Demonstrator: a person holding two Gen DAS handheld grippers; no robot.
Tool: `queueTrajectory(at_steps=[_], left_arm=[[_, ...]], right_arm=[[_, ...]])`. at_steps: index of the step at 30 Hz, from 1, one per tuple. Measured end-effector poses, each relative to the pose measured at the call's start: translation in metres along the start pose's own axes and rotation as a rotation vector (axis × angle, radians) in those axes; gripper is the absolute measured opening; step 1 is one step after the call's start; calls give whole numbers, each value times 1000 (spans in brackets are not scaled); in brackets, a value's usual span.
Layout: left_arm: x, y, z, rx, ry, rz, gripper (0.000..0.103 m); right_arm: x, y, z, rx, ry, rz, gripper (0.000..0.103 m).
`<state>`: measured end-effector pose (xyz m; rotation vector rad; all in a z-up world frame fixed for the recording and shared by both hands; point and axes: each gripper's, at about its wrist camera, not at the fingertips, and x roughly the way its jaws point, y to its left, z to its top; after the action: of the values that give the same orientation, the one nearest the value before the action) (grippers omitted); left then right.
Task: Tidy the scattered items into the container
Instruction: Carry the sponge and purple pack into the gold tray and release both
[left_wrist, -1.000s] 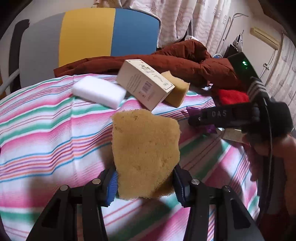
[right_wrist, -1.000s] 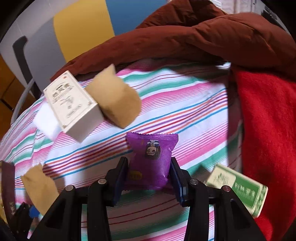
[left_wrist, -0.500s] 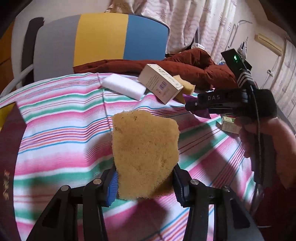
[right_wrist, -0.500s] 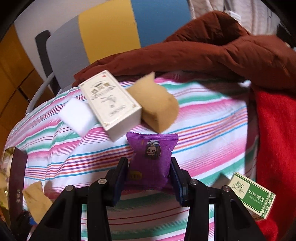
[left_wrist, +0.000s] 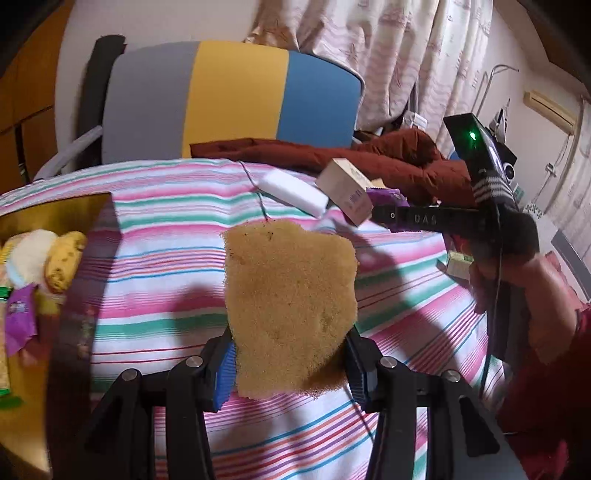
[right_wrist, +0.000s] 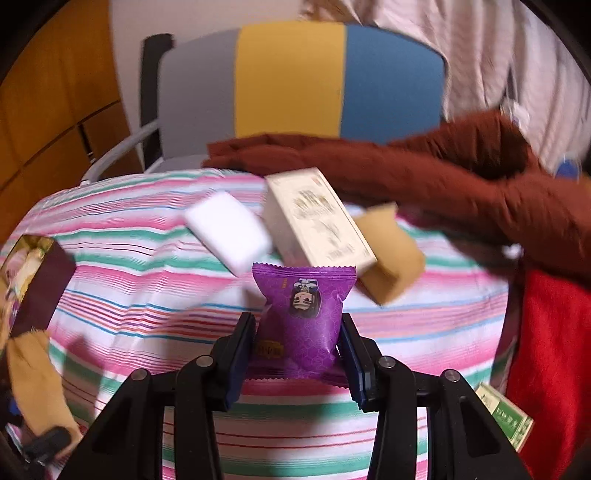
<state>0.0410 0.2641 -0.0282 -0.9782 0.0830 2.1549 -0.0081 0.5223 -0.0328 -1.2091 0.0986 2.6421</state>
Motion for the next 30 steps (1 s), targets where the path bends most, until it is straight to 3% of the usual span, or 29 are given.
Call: queueTrajectory(at_steps=[10, 23, 30], left_arm=[[-50, 35, 8, -35, -95, 48, 50], [-87, 108, -9, -174, -118, 141, 50], [-106, 137, -21, -218, -114, 172, 50]], right_arm=[[-26, 45, 1, -196, -163, -60, 45], [-13, 62, -3, -279, -149, -67, 46], [-17, 81, -11, -368, -188, -67, 45]])
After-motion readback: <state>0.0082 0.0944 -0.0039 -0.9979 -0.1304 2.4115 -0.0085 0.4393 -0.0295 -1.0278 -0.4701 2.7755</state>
